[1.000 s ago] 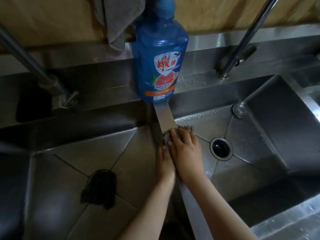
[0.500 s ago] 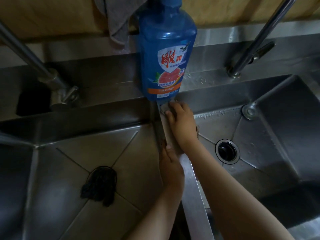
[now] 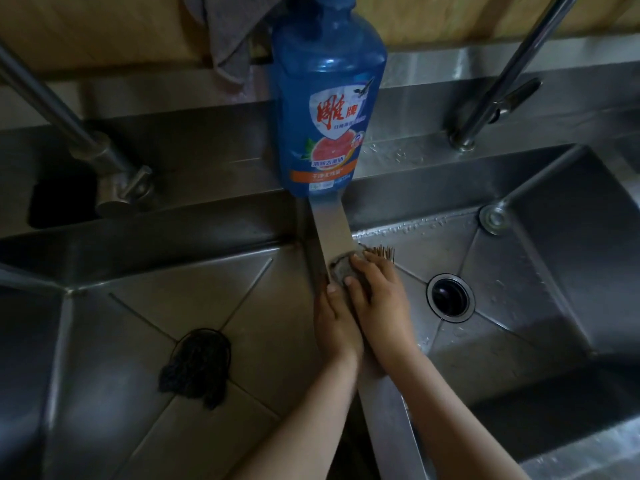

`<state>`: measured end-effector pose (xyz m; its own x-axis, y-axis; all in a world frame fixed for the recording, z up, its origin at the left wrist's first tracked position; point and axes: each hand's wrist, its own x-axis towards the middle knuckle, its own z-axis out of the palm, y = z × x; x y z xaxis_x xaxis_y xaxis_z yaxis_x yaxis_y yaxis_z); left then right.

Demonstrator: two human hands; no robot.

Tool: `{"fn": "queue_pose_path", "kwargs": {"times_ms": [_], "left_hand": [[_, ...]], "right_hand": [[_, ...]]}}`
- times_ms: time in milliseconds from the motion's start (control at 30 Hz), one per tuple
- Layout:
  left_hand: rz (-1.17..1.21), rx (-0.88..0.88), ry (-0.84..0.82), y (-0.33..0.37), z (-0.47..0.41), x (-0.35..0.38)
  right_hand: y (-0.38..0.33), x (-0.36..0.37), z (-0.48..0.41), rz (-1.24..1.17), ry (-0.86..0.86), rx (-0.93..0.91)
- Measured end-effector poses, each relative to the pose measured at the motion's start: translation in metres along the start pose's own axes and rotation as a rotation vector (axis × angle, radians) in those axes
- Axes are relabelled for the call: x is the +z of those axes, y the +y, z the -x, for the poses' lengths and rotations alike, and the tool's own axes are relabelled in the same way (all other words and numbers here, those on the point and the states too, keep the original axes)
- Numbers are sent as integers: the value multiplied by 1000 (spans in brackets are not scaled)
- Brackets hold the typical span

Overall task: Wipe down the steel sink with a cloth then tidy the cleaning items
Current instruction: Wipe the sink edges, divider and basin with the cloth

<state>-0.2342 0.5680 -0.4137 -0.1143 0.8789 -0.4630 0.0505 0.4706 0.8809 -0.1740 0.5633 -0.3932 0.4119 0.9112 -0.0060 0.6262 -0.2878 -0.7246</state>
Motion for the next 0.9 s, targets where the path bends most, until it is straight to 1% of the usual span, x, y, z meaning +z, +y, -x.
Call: {"fn": "queue_pose_path", "kwargs": {"times_ms": [100,167,267,400,533,633,700,800,900], "left_hand": [[42,-19,-49,-1,3,0],[59,-21,-44,1,5,-1],[78,-5,10,10,10,-2],[69,-21,26,13,13,-1],[66,-17,13,8,10,0],[64,-63,-9,0,4,0],[69,-47,-9,-2,1,0],[0,-46,22,-4,-3,1],[-25,-36,15,-4,-4,1]], "right_hand": [[-8,6,-29,52,-10,-20],[-13,10,-51,78,-5,-24],[-21,16,-80,25,-18,-13],[-24,17,-95,-32,-32,17],[-20,15,-81,-20,-25,0],[-13,8,-53,-60,-43,16],[-7,4,-30,-100,-34,32],[0,-2,1,-133,-8,56],[4,-4,15,-183,7,71]]}}
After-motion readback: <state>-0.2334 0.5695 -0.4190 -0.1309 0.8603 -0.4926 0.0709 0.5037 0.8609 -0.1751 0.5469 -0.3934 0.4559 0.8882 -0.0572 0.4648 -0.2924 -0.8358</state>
